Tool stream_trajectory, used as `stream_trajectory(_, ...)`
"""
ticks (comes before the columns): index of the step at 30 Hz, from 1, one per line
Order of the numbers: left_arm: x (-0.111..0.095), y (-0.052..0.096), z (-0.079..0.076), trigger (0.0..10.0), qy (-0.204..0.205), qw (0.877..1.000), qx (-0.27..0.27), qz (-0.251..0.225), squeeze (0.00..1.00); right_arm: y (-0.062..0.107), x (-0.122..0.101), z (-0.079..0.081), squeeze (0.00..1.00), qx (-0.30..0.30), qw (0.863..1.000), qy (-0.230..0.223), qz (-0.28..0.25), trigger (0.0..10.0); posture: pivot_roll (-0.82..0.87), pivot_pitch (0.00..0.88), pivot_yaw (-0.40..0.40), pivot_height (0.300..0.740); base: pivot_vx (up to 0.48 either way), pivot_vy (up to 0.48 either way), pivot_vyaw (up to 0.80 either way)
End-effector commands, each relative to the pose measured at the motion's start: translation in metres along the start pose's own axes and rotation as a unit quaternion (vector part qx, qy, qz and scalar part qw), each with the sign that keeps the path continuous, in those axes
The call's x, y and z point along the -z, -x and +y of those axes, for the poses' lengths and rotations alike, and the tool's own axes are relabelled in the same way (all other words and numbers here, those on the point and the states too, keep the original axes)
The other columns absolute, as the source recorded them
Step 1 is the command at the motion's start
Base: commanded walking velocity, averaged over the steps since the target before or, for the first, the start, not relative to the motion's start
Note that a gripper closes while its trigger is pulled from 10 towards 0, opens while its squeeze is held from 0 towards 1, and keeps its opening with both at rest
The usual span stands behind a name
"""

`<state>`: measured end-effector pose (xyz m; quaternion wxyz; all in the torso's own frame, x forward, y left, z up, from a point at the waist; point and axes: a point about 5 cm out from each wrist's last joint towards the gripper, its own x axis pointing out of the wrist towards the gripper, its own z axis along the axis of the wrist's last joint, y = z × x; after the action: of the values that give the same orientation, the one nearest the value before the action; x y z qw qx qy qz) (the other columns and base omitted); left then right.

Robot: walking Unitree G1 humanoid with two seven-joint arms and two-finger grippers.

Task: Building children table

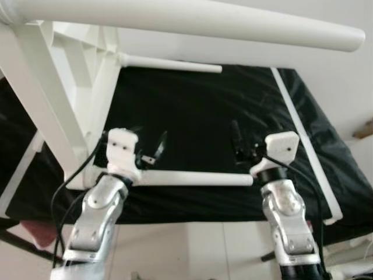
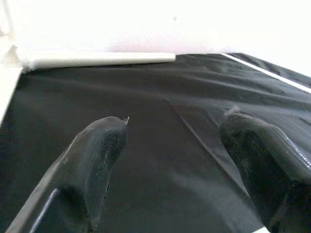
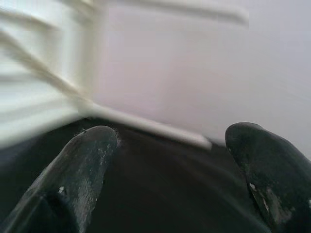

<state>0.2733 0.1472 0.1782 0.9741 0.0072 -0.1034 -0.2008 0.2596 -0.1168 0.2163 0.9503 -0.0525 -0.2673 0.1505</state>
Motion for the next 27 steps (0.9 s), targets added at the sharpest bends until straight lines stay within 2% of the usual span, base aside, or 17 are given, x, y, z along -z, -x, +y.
stream_trajectory(1,-0.010,0.004,-0.006,10.0,0.000,0.995,0.104,-0.012,0.00,-0.006,-0.021,0.003,0.00,-0.027,0.999,0.015,-0.044,10.0,0.03,0.081,-0.039,0.740,0.000,0.000,0.00)
stream_trajectory(9,-0.019,0.001,0.003,10.0,-0.009,0.995,0.096,-0.027,0.00,-0.012,-0.037,0.000,0.00,-0.026,0.995,0.042,-0.082,10.0,0.03,0.083,-0.042,0.740,0.000,0.000,0.00)
stream_trajectory(17,-0.018,0.005,-0.001,10.0,0.004,0.995,0.094,-0.027,0.00,-0.011,-0.040,0.003,0.00,-0.040,0.995,0.050,-0.080,10.0,0.03,0.083,-0.041,0.740,0.000,0.000,0.00)
stream_trajectory(19,-0.015,0.007,0.009,10.0,0.012,0.997,0.065,-0.029,0.00,-0.010,-0.043,0.006,0.00,-0.055,0.992,0.073,-0.090,10.0,0.02,0.083,-0.033,0.740,0.000,0.000,0.00)
stream_trajectory(21,-0.014,0.008,0.012,10.0,0.014,0.998,0.056,-0.029,0.00,-0.010,-0.044,0.007,0.00,-0.060,0.991,0.079,-0.094,10.0,0.02,0.083,-0.033,0.740,0.000,0.000,0.00)
stream_trajectory(27,-0.015,0.006,0.025,10.0,0.022,0.998,0.059,-0.026,0.00,-0.015,-0.057,0.017,0.00,-0.103,0.983,0.083,-0.128,10.0,0.03,0.072,-0.027,0.740,0.000,0.000,0.00)
